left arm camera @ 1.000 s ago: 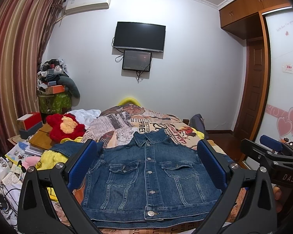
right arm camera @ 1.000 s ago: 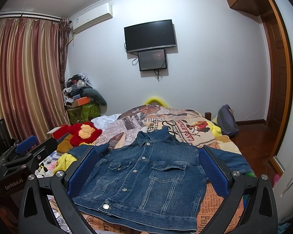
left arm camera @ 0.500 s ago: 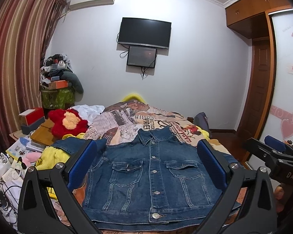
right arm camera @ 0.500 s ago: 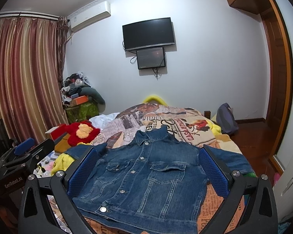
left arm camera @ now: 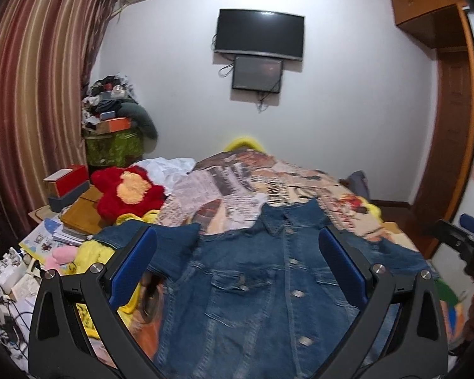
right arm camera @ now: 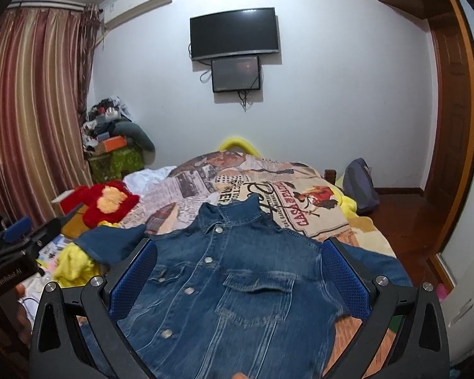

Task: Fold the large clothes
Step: 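Grasp the jacket sleeve cuff with the left gripper and lift it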

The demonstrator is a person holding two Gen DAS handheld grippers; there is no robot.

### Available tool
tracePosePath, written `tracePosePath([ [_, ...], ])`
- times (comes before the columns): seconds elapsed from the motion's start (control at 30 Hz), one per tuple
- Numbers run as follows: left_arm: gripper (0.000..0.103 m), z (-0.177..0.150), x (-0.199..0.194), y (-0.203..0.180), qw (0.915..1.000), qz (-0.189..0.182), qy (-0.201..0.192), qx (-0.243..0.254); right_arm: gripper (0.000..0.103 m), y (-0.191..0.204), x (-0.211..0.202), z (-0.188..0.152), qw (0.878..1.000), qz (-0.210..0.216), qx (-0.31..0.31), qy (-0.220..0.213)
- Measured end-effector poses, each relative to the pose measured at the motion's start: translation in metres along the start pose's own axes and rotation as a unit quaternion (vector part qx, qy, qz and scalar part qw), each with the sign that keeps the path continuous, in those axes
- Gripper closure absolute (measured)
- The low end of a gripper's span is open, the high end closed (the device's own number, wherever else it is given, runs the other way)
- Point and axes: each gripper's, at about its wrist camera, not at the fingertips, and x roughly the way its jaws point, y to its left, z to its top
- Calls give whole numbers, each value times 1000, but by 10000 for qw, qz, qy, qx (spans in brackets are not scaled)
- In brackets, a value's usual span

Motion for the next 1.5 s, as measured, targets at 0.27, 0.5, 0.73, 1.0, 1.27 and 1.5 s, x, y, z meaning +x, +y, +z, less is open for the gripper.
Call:
tracePosePath([
  [0.27,0,12,82,57,9981,359,478,-121,0,-10,94,22,9984,-1,11,560],
  [0.5,0,3,161,130,9878,709,1297,-491,0,-5,171,27,9943,101,-276,1021],
  [0.73,0,-26,220,201,9620,549,2251,-1447,0,-2,249,13,9811,456,-153,1875],
  [1.0,6,-62,254,262,9229,324,2815,-2606,0,11,302,-18,9652,590,-581,2482],
  [1.27,48,-76,277,303,8898,198,2797,-3600,0,15,325,-42,9505,884,-481,2939],
  [1.5,87,-59,289,299,9112,1061,2769,-2860,0,13,328,-47,9446,883,-427,3131],
])
